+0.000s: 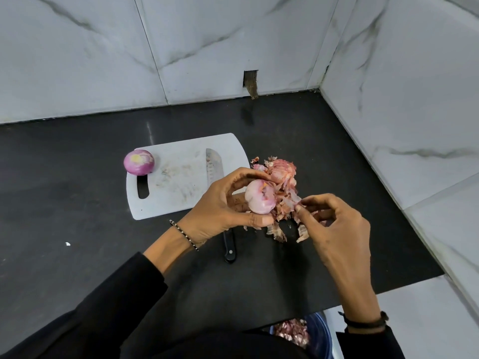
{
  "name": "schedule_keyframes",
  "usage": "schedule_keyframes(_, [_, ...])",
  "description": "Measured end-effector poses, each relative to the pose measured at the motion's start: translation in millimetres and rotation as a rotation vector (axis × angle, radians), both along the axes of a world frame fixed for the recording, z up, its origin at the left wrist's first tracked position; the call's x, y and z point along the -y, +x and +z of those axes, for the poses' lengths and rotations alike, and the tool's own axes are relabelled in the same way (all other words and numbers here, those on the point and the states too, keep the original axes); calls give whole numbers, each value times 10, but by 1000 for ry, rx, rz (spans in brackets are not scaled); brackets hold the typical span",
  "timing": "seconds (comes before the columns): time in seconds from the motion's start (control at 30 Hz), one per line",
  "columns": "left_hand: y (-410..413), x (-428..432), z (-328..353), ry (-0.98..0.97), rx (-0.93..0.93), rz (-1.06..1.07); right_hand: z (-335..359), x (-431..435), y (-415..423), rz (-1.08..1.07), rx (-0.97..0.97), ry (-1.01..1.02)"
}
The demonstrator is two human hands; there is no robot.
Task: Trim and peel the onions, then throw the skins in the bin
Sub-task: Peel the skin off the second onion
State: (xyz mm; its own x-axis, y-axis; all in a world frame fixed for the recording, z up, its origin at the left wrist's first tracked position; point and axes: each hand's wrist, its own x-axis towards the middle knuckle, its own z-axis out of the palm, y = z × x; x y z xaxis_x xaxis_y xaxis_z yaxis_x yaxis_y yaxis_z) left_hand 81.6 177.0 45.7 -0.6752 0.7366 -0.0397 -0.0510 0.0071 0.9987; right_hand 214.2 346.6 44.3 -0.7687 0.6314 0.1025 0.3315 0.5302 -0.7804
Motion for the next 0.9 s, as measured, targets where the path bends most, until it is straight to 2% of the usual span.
schedule_keyframes(0.17, [-3,13,7,34,20,5,80,11,-20,117,-19,60])
schedule_keyframes(0.47, [-4,-2,65,53,25,-7,359,105,-23,345,-236,57])
schedule_keyframes(0.67, [9,-13,90,31,-3,-32,392,109,-60,476,-259,162])
schedule_keyframes(0.8, [13,-3,101,9,-40,-27,391,97,-55,468,-246,224])
schedule_keyframes(0.9, [19,-6,96,-16,-95,-22,357,107,-54,451,-161,299])
